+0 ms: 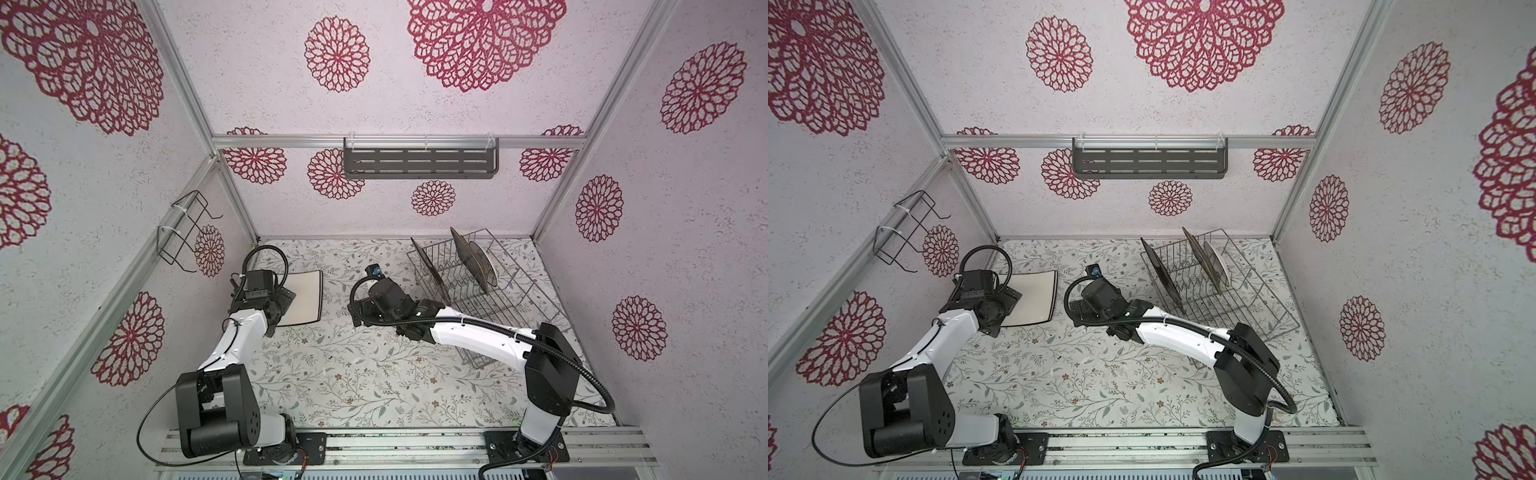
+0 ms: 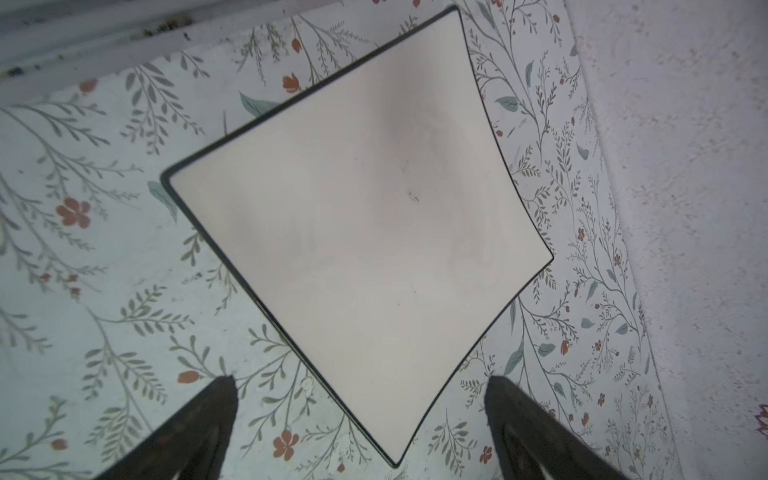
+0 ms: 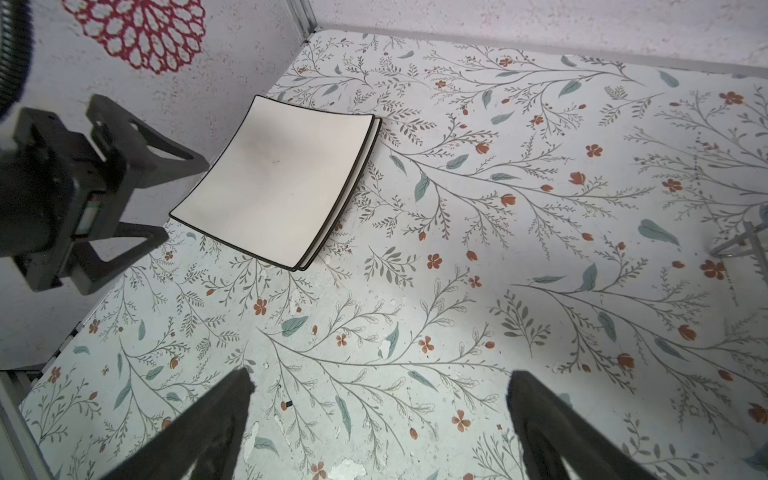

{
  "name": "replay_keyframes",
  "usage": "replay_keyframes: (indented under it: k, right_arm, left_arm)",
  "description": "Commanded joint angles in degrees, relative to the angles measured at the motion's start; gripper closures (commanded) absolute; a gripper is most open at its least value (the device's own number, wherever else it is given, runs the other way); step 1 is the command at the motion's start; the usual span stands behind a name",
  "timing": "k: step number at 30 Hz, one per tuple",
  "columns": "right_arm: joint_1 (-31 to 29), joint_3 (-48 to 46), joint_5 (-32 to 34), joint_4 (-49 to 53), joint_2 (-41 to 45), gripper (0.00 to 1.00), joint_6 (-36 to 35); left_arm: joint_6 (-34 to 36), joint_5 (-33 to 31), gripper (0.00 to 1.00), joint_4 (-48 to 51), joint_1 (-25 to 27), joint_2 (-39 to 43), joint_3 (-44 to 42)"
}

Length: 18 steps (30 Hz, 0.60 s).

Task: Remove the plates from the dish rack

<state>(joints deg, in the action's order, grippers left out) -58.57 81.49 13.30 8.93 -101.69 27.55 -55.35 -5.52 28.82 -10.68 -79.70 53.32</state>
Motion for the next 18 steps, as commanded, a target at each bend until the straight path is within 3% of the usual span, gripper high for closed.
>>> replay_keyframes:
  k: [1,7,18]
  right_arm:
    - [-0.23,0.22,1.54,0.41,4.54,0.01,0.28]
    - [-0.23,-1.79,2.91,-1.72,5.36,0.01,-0.11]
    - [1.65,-4.71,-1.44,-4.51,5.00,0.01,-1.62]
  left_arm:
    - [11.56,-2.32,0.03,1.61,-2.89,1.05,3.41]
    - [25.91,0.28,0.03,6.29,-5.46,-5.68,12.77]
    - [37.32,0.14,0.03,10.22,-5.91,-18.55,23.36]
